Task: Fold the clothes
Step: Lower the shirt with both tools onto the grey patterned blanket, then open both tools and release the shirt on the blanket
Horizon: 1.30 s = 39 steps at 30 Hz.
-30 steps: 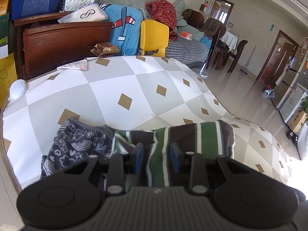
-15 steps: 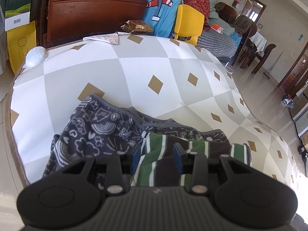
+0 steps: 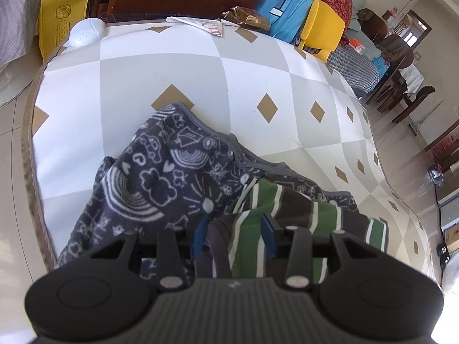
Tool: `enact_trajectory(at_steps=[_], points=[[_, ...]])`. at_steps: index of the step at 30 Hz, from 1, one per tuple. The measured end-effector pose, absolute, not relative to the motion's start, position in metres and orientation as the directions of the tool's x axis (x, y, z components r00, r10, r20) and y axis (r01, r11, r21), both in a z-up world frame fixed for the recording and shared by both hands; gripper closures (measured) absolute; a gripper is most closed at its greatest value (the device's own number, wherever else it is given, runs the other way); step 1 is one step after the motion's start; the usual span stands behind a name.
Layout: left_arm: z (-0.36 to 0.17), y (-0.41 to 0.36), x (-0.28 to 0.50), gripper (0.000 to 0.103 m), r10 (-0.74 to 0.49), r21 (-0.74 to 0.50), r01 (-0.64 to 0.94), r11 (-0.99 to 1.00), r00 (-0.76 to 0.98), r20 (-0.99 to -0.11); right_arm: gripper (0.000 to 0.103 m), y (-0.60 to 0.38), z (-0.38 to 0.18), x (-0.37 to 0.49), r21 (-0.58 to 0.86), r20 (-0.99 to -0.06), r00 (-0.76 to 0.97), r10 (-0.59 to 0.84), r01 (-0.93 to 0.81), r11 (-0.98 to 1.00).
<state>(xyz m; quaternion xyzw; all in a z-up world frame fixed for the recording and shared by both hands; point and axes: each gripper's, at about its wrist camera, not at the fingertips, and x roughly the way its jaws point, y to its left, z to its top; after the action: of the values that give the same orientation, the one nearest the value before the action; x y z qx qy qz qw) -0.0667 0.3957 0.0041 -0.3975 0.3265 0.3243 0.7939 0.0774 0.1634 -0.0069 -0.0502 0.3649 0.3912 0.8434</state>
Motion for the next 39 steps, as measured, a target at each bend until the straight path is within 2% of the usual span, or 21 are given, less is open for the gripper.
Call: enact_trajectory(at_steps=[6, 11, 13, 19, 26, 29, 32, 35, 39], points=[[0.001, 0.386, -0.059, 0.062, 0.23, -0.414, -0.762, 0.498, 0.576, -0.785, 0.073, 0.174, -0.006, 0.073, 0.118, -0.656, 0.479, 0.584, -0.699, 0.706], [0.005, 0.38, -0.055, 0.058, 0.228, -0.411, -0.751, 0.516, 0.583, -0.78, 0.067, 0.178, -0.011, 0.078, 0.11, -0.701, 0.483, 0.525, -0.655, 0.748], [0.007, 0.378, -0.056, 0.058, 0.23, -0.407, -0.748, 0.523, 0.585, -0.778, 0.066, 0.173, -0.005, 0.077, 0.115, -0.691, 0.491, 0.53, -0.65, 0.752], [0.013, 0.372, -0.06, 0.057, 0.233, -0.406, -0.736, 0.542, 0.596, -0.769, 0.064, 0.144, 0.021, 0.065, 0.153, -0.632, 0.513, 0.581, -0.652, 0.743], [0.018, 0.354, -0.062, 0.054, 0.204, -0.405, -0.699, 0.59, 0.614, -0.763, 0.064, 0.133, 0.016, 0.048, 0.252, -0.641, 0.384, 0.665, -0.713, 0.654], [0.018, 0.345, -0.06, 0.052, 0.187, -0.398, -0.682, 0.613, 0.615, -0.766, 0.065, 0.137, 0.002, 0.045, 0.229, -0.682, 0.37, 0.631, -0.711, 0.665], [0.015, 0.337, -0.059, 0.051, 0.181, -0.379, -0.678, 0.63, 0.603, -0.777, 0.068, 0.139, -0.012, 0.046, 0.128, -0.733, 0.429, 0.528, -0.676, 0.726], [0.012, 0.333, -0.06, 0.051, 0.186, -0.364, -0.682, 0.634, 0.591, -0.785, 0.068, 0.14, -0.014, 0.042, 0.067, -0.736, 0.456, 0.5, -0.686, 0.724], [0.012, 0.331, -0.065, 0.05, 0.194, -0.359, -0.692, 0.626, 0.585, -0.788, 0.065, 0.136, -0.006, 0.039, 0.058, -0.738, 0.473, 0.481, -0.666, 0.743]])
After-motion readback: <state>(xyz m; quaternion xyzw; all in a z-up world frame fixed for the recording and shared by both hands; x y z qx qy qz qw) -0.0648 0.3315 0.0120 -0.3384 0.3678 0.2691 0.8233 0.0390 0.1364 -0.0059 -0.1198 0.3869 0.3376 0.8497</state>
